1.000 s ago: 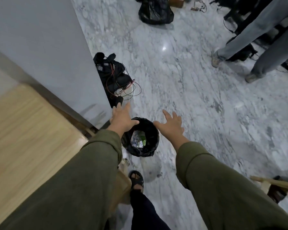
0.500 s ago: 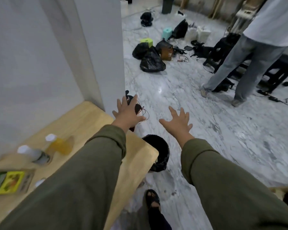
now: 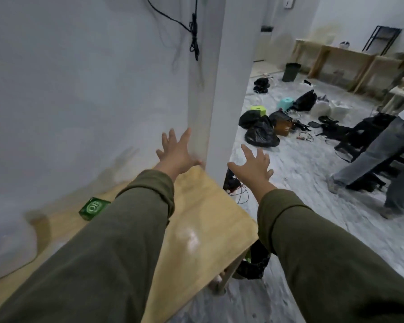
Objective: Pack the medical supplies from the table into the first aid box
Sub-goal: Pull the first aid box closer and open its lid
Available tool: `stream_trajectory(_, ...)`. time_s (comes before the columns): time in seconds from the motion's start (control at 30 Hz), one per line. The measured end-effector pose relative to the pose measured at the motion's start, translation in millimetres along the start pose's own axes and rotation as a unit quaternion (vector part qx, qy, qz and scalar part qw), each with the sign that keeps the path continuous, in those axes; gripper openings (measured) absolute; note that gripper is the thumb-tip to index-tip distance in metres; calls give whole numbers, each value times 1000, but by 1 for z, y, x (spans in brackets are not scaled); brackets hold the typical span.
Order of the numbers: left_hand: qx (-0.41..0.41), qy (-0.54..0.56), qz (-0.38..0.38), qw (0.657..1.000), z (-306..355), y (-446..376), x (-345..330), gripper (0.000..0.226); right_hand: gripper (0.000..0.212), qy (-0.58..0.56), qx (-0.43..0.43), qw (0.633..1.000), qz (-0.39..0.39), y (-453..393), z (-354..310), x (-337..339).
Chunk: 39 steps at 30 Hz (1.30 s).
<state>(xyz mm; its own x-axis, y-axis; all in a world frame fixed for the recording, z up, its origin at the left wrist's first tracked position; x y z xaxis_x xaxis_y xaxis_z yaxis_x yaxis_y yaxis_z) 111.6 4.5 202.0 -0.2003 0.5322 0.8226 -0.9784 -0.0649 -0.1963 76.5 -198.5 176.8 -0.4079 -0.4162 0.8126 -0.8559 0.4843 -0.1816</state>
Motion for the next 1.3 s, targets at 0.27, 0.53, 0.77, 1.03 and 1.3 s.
stream_trajectory(0.27,83,-28,90,992,-60,29,86,95,70,-35,128,991,-29,19,-94,-7)
stream_trajectory(0.53,193,-75,152,966,-149,95,158,96,71,-76,246,961,-103,96,-178,-45)
stream_trajectory(0.77,267,-93,180,942,-243,157,219,96,70,-114,305,930,-171,177,-255,-92)
stream_trajectory(1.03,311,-116,149,931,-362,184,257,99,72,-104,320,913,-230,264,-321,-170)
stream_trajectory(1.3,330,-52,60,941,-453,197,228,117,94,-78,314,885,-335,329,-335,-242)
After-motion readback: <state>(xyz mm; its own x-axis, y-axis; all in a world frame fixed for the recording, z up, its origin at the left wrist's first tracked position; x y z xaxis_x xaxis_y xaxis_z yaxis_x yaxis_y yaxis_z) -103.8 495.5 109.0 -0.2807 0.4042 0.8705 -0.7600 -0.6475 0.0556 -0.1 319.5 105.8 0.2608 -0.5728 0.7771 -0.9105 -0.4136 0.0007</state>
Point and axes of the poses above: each hand's wrist, its own y-axis away from the middle knuckle, its own x-axis out of the back of the hand, z = x × y, the point moved 4 cm from there along -y, towards the middle knuckle, and after that the axes turned 14 degrees about z, right-handed, at the moved point
